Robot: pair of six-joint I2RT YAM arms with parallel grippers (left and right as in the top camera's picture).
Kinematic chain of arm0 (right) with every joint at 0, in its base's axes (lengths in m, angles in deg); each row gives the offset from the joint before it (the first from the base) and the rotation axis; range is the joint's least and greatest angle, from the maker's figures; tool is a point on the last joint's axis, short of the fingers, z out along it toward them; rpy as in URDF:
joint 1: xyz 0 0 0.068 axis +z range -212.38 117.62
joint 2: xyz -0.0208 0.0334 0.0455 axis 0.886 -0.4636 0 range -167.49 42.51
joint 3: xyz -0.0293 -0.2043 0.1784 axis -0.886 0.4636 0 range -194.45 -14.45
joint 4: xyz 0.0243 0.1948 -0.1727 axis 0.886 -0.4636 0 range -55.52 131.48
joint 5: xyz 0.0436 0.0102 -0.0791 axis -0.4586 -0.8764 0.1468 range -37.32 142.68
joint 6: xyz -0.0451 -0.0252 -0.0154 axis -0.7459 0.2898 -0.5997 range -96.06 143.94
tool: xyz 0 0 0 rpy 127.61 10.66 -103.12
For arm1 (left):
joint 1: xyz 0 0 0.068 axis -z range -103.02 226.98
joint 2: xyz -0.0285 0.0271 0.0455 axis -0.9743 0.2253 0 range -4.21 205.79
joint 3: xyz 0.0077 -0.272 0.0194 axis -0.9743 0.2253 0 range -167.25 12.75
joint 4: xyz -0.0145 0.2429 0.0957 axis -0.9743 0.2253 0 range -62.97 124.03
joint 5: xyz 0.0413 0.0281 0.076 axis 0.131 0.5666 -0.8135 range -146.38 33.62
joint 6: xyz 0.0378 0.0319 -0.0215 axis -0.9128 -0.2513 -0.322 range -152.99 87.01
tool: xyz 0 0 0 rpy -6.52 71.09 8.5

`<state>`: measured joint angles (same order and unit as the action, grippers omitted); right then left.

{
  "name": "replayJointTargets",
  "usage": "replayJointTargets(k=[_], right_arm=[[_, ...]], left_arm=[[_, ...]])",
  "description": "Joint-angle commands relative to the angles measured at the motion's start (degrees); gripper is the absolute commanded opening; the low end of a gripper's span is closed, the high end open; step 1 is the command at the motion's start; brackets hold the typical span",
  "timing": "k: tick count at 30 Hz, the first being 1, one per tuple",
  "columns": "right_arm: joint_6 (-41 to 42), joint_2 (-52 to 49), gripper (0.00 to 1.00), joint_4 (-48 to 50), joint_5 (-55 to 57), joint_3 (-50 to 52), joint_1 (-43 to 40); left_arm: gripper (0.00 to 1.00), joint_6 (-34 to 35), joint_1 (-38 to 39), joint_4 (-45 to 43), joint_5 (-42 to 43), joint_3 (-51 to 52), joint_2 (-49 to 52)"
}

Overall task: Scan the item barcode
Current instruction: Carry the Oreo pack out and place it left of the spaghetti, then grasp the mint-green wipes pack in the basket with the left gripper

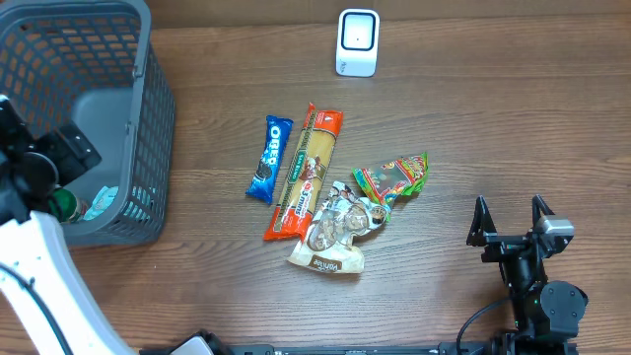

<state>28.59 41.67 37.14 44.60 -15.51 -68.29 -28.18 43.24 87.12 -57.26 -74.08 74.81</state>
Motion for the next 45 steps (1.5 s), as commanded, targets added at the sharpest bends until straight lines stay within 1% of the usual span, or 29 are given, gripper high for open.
replayJointTargets(k=[1,6,10,17,23,29,35,44,45], right_arm=[[-0.17,0.55,1.0,0.22,0.48,0.61,-0.17],[-0.17,0.55,1.0,0.22,0.48,0.61,-0.17],[-0.17,0.55,1.0,0.22,0.48,0.61,-0.17],[-0.17,0.55,1.0,0.22,0.48,0.61,-0.17],[-0.17,0.55,1.0,0.22,0.48,0.61,-0.17],[-0.17,0.55,1.0,0.22,0.48,0.61,-0.17],[-0.17,0.55,1.0,0.22,0.48,0.61,-0.17],[-0.17,0.55,1.0,0.22,0.48,0.61,-0.17],[-0.17,0.55,1.0,0.22,0.48,0.61,-0.17]], left_arm=[[1.0,4.79,-0.39,-2.05,1.16,4.28,2.47],[1.0,9.07,-0.39,-6.62,1.16,9.31,6.54],[1.0,13.38,-0.39,-7.32,1.14,10.91,10.01],[1.0,18.43,-0.37,-9.51,1.11,13.51,13.79],[1.0,20.65,-0.37,-10.97,0.9,14.75,16.61],[1.0,22.69,-0.37,-11.13,-1.44,15.58,19.65],[1.0,23.1,-0.37,-12.83,-1.49,17.42,22.14],[1.0,23.1,-0.37,-13.44,-1.44,17.44,27.1],[0.99,23.08,-0.37,-13.51,-1.42,17.44,27.54]])
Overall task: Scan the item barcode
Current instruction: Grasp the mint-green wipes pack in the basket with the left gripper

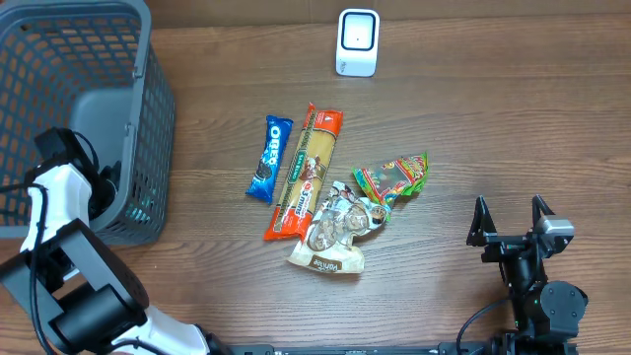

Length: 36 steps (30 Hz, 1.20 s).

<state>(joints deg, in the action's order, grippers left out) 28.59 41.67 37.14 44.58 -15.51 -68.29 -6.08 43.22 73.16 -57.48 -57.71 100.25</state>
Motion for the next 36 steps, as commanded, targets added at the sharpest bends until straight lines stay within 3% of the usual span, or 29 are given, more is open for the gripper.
replayJointTargets(k=[1,3,5,6,10,13,17,26,36], right_arm=[[-0.17,0.55,1.0,0.22,0.5,0.61,-0.17],[-0.17,0.55,1.0,0.22,0.5,0.61,-0.17],[-0.17,0.55,1.0,0.22,0.5,0.61,-0.17],[-0.17,0.55,1.0,0.22,0.5,0.61,-0.17],[-0.17,0.55,1.0,0.22,0.5,0.61,-0.17],[-0.17,0.55,1.0,0.22,0.5,0.61,-0.17],[-0.17,0.55,1.0,0.22,0.5,0.61,-0.17],[-0.17,0.55,1.0,0.22,0.5,0.61,-0.17],[-0.17,0.55,1.0,0.22,0.5,0.61,-0.17]], left_arm=[[0.96,0.98,-0.35,0.42,-1.25,1.07,2.56],[0.82,0.94,-0.35,0.31,-1.27,1.07,2.91],[0.54,0.96,-0.35,0.2,-1.22,1.07,2.91],[0.45,0.96,-0.35,0.09,-1.2,1.07,2.91],[0.27,0.66,-0.35,-0.17,-1.22,1.07,2.89],[0.24,-0.22,-0.35,-0.9,-1.25,1.03,2.58],[0.27,-1.73,-0.35,-2.16,-1.22,0.9,0.48],[0.22,-6.91,-0.35,-2.71,-0.22,-1.92,-11.85],[0.19,-15.72,0.87,-2.84,11.82,-9.64,-30.08]])
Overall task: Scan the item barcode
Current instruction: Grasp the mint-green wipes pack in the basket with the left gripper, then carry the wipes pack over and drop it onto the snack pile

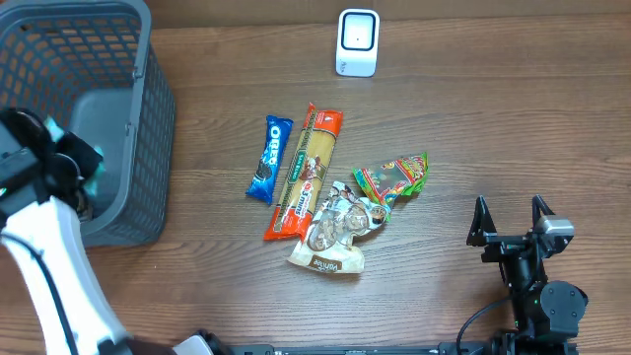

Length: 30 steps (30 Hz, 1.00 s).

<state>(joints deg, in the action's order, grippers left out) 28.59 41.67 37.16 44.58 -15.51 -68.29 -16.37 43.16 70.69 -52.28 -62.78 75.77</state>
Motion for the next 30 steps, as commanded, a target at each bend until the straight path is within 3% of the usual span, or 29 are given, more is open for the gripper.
replayJointTargets(k=[1,7,15,23,30], right_arm=[[-0.17,0.55,1.0,0.2,0.5,0.61,-0.17],[-0.17,0.55,1.0,0.2,0.5,0.61,-0.17],[-0.2,0.55,1.0,0.2,0.5,0.61,-0.17],[-0.17,0.55,1.0,0.2,0.5,0.61,-0.17],[-0.2,0.55,1.0,0.2,0.5,0.61,-0.17]], left_arm=[[0.19,-6.51,1.49,-0.24,7.91,-5.84,-6.99],[0.16,-16.35,8.24,2.82,16.68,-15.3,-13.35],[0.21,-24.63,21.75,12.85,19.69,-20.06,-12.5],[0.19,-31.01,32.92,22.25,19.26,-20.06,0.57],[0.15,-30.62,42.01,24.13,16.15,-20.04,17.05]])
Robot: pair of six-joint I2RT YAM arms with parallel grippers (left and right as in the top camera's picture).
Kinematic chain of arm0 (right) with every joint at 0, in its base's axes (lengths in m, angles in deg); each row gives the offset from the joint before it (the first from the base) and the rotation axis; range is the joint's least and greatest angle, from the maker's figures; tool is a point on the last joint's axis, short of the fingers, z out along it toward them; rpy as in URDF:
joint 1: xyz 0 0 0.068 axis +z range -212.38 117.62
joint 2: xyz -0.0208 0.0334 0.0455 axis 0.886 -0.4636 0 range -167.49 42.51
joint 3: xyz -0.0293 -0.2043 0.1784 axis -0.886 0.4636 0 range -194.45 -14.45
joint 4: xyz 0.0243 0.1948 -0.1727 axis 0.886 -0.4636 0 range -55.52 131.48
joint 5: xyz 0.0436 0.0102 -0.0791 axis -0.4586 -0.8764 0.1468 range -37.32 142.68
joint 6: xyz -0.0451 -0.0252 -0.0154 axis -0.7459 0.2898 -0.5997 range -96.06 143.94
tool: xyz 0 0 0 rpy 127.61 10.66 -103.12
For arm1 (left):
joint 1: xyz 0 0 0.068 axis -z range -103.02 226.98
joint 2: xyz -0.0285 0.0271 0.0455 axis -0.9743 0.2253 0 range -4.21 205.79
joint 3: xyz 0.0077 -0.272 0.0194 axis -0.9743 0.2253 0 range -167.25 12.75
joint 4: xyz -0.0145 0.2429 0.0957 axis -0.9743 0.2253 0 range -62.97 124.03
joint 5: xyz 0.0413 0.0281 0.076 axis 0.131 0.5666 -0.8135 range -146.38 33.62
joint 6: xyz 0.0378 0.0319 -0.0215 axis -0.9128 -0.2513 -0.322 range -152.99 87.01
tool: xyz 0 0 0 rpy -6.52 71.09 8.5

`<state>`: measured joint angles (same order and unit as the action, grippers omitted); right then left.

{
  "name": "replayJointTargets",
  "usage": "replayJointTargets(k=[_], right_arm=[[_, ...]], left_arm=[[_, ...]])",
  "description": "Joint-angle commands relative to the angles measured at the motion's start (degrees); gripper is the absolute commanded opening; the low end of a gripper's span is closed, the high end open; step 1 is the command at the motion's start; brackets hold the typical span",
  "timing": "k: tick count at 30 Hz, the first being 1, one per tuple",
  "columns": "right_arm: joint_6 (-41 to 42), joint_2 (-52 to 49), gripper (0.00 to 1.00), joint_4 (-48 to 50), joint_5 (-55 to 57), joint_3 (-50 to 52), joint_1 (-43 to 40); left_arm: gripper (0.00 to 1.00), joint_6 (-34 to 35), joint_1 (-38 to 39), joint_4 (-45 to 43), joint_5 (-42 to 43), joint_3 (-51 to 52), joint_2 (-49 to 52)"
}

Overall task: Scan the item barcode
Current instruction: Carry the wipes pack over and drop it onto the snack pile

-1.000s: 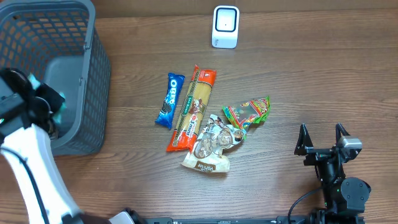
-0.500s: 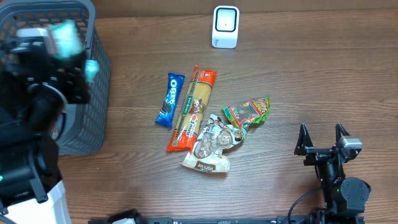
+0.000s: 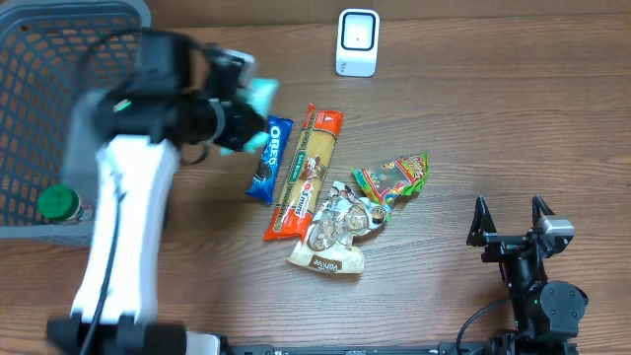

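Note:
My left arm is motion-blurred over the table just right of the basket. Its gripper [image 3: 237, 113] is shut on a pale teal packet [image 3: 260, 97], held above the top end of the Oreo pack [image 3: 268, 158]. The white barcode scanner [image 3: 357, 41] stands at the back edge, to the right of the packet. My right gripper [image 3: 511, 211] rests open at the front right with nothing between its fingers.
A grey mesh basket [image 3: 39, 59] fills the left side, with a green-capped item [image 3: 57, 202] inside. On the table's middle lie an orange spaghetti pack [image 3: 304, 173], a green snack bag [image 3: 392, 177] and a silvery bag [image 3: 333, 235].
My left gripper was inside the basket with something teal at its fingers. It is now out over the table near the Oreo pack, holding the teal packet. The right arm has not moved.
My left gripper stood in the basket near a green-capped item and a teal packet. Then it was low against the basket's right wall, then higher with the teal packet at its fingers. Now the packet is outside the basket, left of the scanner.

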<state>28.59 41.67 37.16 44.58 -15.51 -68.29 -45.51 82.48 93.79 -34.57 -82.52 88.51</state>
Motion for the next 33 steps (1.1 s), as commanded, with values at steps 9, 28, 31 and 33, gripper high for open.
replayJointTargets(k=[9,28,31,33], right_arm=[[-0.17,0.55,1.0,0.2,0.5,0.61,-0.17],[-0.17,0.55,1.0,0.2,0.5,0.61,-0.17],[-0.2,0.55,1.0,0.2,0.5,0.61,-0.17],[-0.2,0.55,1.0,0.2,0.5,0.61,-0.17]], left_arm=[[0.1,0.83,9.73,0.92,-6.8,-0.31,22.97],[1.0,2.1,21.75,-8.68,-5.38,-0.48,28.46],[0.99,2.99,21.86,-9.84,-6.14,-0.57,28.46],[1.0,4.35,21.59,-9.6,-7.93,-1.4,28.44]])
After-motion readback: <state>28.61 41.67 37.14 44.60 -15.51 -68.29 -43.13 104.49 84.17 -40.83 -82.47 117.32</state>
